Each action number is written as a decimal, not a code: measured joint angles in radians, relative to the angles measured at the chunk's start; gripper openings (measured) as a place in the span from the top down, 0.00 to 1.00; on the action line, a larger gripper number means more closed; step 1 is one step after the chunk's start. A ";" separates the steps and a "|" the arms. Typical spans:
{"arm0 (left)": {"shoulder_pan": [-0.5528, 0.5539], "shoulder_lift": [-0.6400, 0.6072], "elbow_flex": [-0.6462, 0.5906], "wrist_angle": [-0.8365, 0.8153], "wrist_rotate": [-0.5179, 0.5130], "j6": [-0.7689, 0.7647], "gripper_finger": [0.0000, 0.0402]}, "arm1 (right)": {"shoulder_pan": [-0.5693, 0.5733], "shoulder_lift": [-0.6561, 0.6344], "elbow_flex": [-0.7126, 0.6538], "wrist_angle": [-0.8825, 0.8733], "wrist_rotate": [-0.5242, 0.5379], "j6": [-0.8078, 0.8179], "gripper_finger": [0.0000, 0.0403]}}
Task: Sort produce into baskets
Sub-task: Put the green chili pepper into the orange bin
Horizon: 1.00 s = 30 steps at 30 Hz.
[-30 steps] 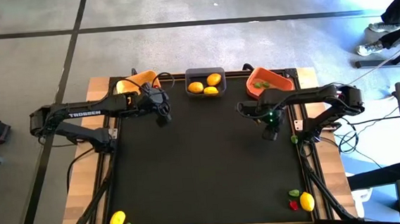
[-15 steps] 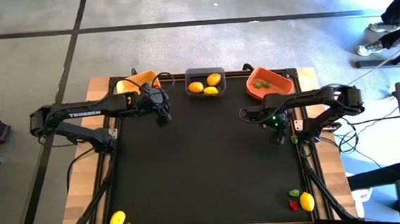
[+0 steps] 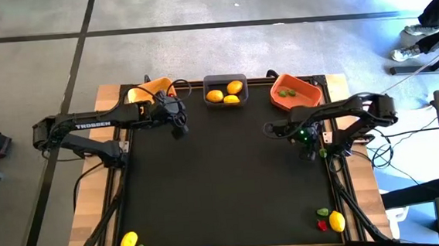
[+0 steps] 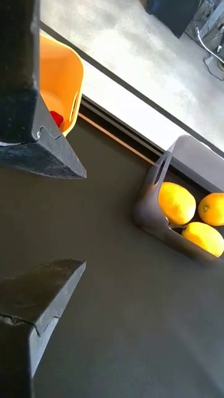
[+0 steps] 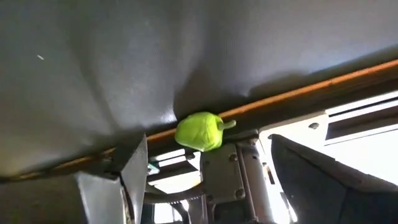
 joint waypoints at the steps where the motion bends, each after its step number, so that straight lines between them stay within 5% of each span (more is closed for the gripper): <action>1: 0.000 0.000 0.000 0.000 0.000 0.000 0.45 | 0.000 0.013 0.000 -0.005 0.006 -0.004 0.31; 14: 0.000 0.000 0.000 0.000 0.000 0.000 0.45 | 0.000 0.249 -0.001 -0.010 0.008 -0.033 0.31; 30: 0.000 0.000 0.000 -0.001 0.000 0.002 0.45 | 0.000 0.386 -0.055 0.051 0.027 -0.020 0.31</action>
